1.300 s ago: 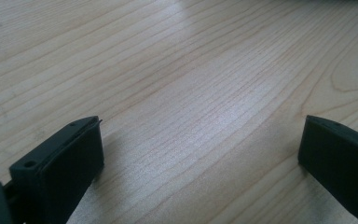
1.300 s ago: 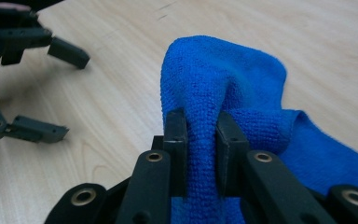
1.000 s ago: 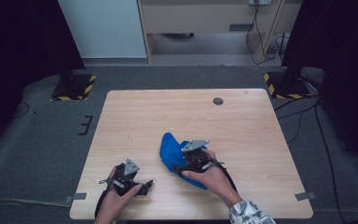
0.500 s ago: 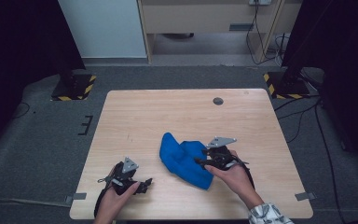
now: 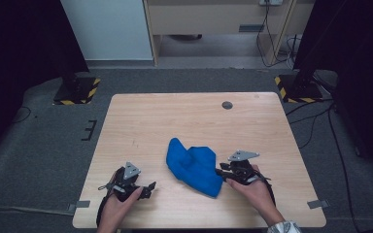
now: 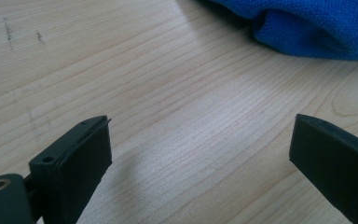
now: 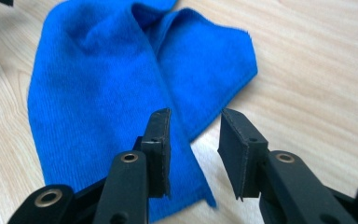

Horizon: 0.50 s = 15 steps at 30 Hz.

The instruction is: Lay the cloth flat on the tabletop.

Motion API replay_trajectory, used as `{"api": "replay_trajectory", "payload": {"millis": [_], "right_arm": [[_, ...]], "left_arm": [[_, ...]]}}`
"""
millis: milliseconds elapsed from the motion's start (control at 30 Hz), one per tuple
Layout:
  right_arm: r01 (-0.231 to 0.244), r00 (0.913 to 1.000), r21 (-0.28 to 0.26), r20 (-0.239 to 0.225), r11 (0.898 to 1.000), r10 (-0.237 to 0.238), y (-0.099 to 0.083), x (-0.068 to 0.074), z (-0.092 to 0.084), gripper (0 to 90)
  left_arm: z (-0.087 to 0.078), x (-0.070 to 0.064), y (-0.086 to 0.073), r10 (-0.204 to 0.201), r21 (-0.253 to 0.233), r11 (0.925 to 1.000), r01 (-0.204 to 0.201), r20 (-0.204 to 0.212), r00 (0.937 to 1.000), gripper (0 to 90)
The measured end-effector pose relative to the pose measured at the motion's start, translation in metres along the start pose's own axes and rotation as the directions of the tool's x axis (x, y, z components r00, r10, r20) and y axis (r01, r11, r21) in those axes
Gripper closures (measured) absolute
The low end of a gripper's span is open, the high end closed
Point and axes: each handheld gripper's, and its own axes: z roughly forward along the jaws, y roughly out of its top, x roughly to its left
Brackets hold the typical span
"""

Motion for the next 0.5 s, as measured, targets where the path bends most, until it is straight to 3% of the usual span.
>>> {"api": "replay_trajectory", "payload": {"millis": [200,500], "right_arm": [[0.002,1.0,0.021,-0.008,1.0,-0.002,-0.01,0.001,0.002,62.9],[0.044,0.999,0.057,-0.001,0.997,-0.044,-0.017,0.006,0.009,62.8]], "left_arm": [[0.0,-0.001,0.0,0.003,0.001,1.0,-0.003,0.005,1.0,5.3],[0.0,-0.001,0.001,0.006,-0.006,1.0,-0.006,0.009,0.9999,5.4]]}}
